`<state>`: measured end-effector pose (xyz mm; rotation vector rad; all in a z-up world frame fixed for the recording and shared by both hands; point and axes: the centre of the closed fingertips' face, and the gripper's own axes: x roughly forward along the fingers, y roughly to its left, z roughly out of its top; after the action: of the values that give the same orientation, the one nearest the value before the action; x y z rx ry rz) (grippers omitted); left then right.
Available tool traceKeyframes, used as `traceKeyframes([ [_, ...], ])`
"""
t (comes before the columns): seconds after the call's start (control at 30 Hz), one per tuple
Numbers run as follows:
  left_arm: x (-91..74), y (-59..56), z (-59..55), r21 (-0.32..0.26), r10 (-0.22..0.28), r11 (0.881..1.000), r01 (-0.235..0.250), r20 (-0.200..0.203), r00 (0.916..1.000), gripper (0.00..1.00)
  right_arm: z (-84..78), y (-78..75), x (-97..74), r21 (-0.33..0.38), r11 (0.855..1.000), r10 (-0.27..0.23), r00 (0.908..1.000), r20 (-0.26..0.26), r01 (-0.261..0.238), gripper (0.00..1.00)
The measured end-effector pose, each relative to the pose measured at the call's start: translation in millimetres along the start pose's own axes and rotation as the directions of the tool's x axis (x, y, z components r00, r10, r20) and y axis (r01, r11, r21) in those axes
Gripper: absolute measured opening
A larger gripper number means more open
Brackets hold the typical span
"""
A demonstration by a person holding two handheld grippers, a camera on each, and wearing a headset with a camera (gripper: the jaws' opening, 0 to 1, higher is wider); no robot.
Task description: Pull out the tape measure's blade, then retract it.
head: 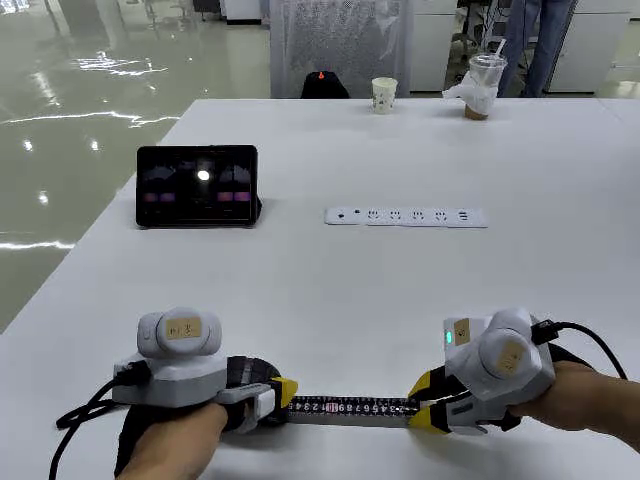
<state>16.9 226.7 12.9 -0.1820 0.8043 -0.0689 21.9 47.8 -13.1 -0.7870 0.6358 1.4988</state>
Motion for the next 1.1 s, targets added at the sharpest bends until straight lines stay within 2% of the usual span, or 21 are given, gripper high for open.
traceKeyframes([
  [1.1, -0.4, 1.4, 0.1, -0.017, -0.018, 1.000, 0.018, -0.006, 0.9998, 0.59, 38.3, 3.0, 27.3, -0.004, 1.000, 0.021, 0.9984, 0.051, -0.021, 0.11],
])
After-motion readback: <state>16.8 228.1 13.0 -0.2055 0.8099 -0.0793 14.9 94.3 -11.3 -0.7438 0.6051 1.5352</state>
